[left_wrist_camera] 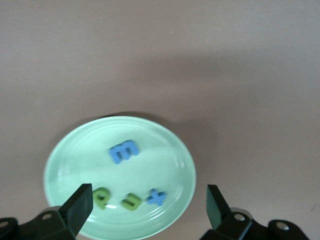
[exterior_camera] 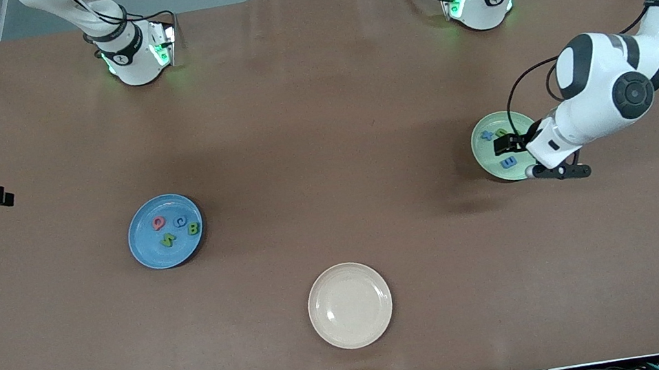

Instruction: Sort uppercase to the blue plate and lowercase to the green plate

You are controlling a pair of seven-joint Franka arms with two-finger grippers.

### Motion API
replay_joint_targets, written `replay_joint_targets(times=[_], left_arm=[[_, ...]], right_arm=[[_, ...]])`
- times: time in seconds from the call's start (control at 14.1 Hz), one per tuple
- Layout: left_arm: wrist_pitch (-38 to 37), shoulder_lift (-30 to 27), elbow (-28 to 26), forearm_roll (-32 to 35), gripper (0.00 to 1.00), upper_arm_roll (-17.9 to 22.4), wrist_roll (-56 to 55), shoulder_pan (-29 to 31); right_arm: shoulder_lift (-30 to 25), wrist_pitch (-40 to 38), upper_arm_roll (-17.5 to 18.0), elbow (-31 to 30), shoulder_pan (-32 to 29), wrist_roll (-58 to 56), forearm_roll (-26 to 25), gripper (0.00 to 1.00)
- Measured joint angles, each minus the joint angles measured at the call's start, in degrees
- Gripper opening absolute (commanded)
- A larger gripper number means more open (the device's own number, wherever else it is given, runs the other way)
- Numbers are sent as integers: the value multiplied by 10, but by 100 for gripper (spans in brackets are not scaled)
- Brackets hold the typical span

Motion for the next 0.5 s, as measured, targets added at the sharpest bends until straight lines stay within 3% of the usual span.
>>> replay_joint_targets(times=[0.35,0.5], left_arm=[[-4,-76,10,-1,100,7,1,20],[-47,-116,33,-1,100,7,1,36]], right_arm=[[-17,-3,0,-3,0,0,0,100],[-21,-3,0,-6,-1,0,0,100]])
